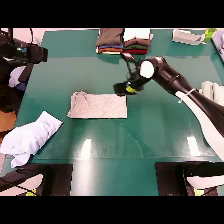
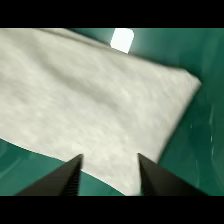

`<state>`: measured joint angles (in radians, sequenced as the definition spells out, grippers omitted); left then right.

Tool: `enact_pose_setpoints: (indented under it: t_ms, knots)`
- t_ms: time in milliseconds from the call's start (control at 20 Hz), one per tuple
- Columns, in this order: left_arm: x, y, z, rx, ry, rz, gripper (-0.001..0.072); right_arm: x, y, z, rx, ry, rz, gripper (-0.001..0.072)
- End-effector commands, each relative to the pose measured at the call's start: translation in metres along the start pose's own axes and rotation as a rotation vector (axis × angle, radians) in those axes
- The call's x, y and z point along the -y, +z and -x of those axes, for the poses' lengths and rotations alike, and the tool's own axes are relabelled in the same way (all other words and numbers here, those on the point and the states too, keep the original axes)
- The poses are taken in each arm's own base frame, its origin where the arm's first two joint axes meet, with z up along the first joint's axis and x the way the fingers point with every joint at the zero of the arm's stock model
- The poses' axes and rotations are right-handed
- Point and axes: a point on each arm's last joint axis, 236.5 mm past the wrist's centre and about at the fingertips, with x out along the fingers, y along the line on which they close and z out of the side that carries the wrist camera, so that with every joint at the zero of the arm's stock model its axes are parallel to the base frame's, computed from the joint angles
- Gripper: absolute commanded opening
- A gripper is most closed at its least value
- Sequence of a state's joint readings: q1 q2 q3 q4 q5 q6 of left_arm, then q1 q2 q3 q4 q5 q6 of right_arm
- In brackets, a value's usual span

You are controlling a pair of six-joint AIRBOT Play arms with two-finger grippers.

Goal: Fold the shirts.

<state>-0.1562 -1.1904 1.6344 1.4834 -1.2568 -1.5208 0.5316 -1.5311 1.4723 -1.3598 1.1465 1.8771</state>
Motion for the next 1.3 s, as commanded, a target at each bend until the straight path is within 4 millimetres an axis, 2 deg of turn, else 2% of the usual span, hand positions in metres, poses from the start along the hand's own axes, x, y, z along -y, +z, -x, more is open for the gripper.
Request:
enact_pose_setpoints:
  t_ms: [0, 50, 200, 400, 500, 750, 850, 950, 1050, 1100, 1200, 1250]
  knots:
    - [0.01, 0.003, -0.001, 0.012, -0.043, 0.004, 0.0022, 0.042, -0.03, -0.014, -0.081, -0.051, -0.136, 0.0573]
    - [0.011, 0.003, -0.001, 0.012, -0.047, 0.005, 0.0022, 0.045, -0.035, -0.02, -0.094, -0.058, -0.166, 0.0594]
    - [0.011, 0.002, -0.001, 0.009, -0.048, -0.003, 0.0022, 0.049, -0.04, -0.039, -0.128, -0.075, -0.314, 0.0593]
    - [0.012, -0.004, -0.001, -0.017, -0.054, -0.019, 0.0022, 0.026, -0.036, -0.067, -0.187, 0.007, -0.386, 0.0591]
    - [0.013, -0.011, -0.001, -0.046, -0.056, -0.021, 0.0022, 0.024, -0.034, -0.079, -0.2, 0.002, -0.419, 0.0591]
    - [0.013, -0.014, 0.0, -0.061, -0.058, -0.021, 0.0023, 0.014, -0.022, -0.092, -0.144, 0.022, -0.423, 0.0547]
    - [0.017, -0.014, 0.0, -0.059, -0.073, -0.017, 0.0022, 0.018, -0.016, -0.093, -0.115, 0.012, -0.403, 0.0312]
    - [0.023, -0.014, 0.0, -0.057, -0.099, -0.009, 0.0022, 0.019, -0.015, -0.094, -0.107, 0.009, -0.367, 0.0017]
    - [0.031, -0.013, 0.001, -0.056, -0.117, -0.016, 0.0021, 0.021, -0.01, -0.086, -0.095, 0.015, -0.329, 0.0017]
    - [0.037, -0.014, 0.0, -0.058, -0.123, -0.035, 0.0021, 0.025, -0.002, -0.076, -0.074, 0.021, -0.312, 0.0016]
    - [0.058, -0.015, 0.001, -0.056, -0.156, -0.09, 0.0022, 0.043, 0.024, -0.042, 0.001, 0.015, -0.29, 0.0017]
    - [0.07, -0.016, 0.001, -0.055, -0.175, -0.11, 0.0021, 0.062, 0.039, -0.019, 0.05, -0.025, -0.282, 0.0016]
